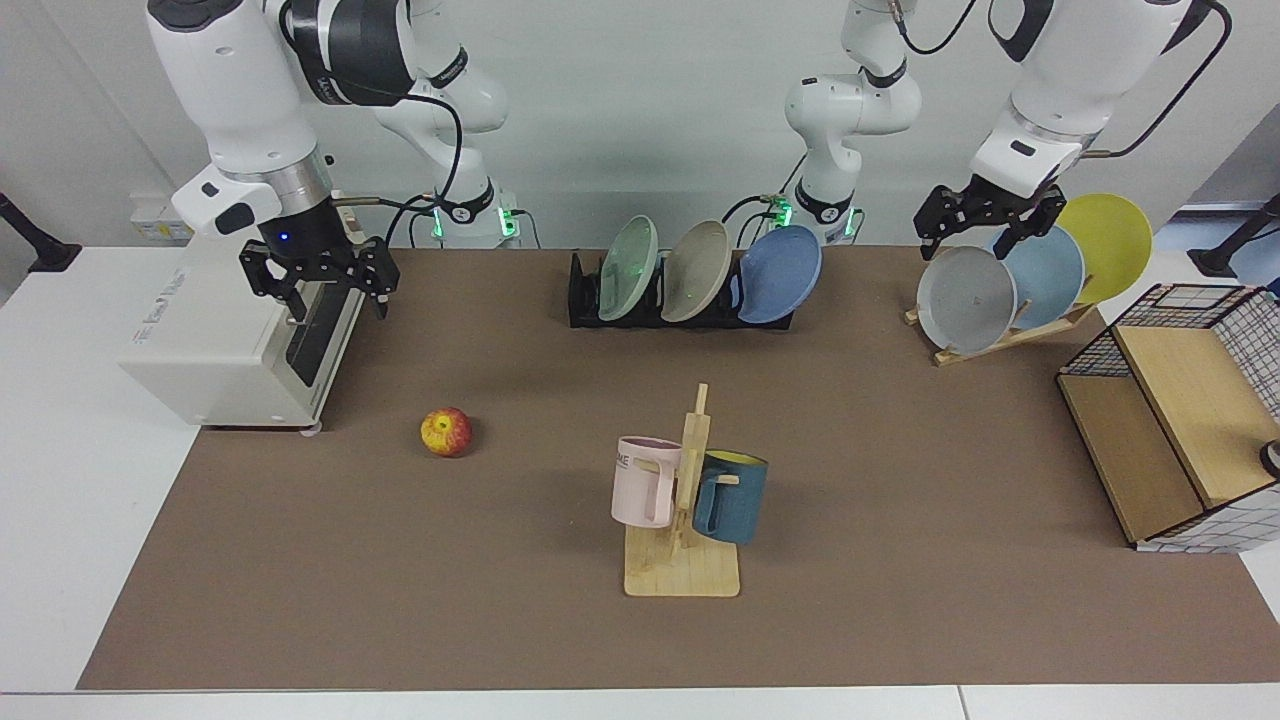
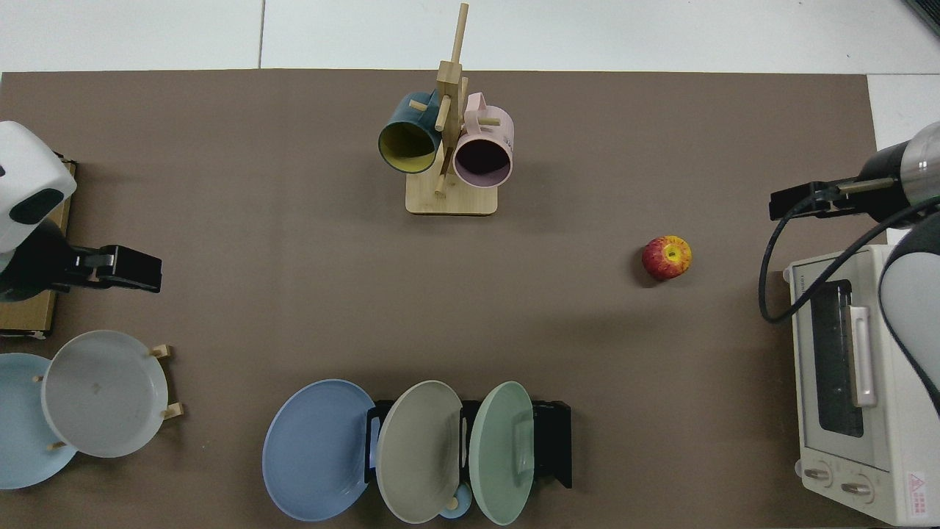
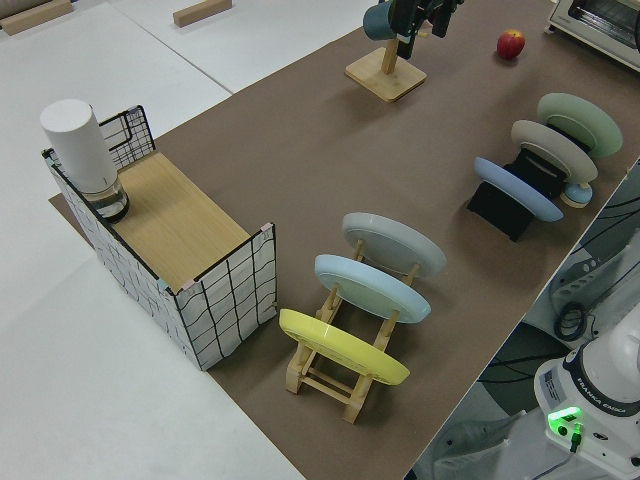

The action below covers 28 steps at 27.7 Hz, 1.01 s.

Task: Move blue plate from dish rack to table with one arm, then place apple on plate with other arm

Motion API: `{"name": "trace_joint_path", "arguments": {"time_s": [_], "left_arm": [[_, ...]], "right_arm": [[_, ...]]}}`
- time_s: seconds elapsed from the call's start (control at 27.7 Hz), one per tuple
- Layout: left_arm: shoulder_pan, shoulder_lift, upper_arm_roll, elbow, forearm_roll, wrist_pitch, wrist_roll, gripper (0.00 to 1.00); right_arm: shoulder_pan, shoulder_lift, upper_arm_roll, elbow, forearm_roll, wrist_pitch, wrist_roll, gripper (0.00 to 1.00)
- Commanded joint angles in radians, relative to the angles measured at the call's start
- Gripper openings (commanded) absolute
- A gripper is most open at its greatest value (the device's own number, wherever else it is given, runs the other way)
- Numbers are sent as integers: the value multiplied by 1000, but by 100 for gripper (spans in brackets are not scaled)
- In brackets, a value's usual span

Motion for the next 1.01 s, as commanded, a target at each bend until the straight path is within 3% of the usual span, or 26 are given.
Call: {"name": "trace_joint_path", "arguments": {"time_s": [0.0,0.98], "left_arm": [[7,-22,-5,-23,-18,6,14,100],[11,-22,-5,-18,-17,-3,16,100]], "right_arm": [[-16,-21,14,-23,-7,6,13,100],[-16,-21,14,-23,-5,6,13,100]]}}
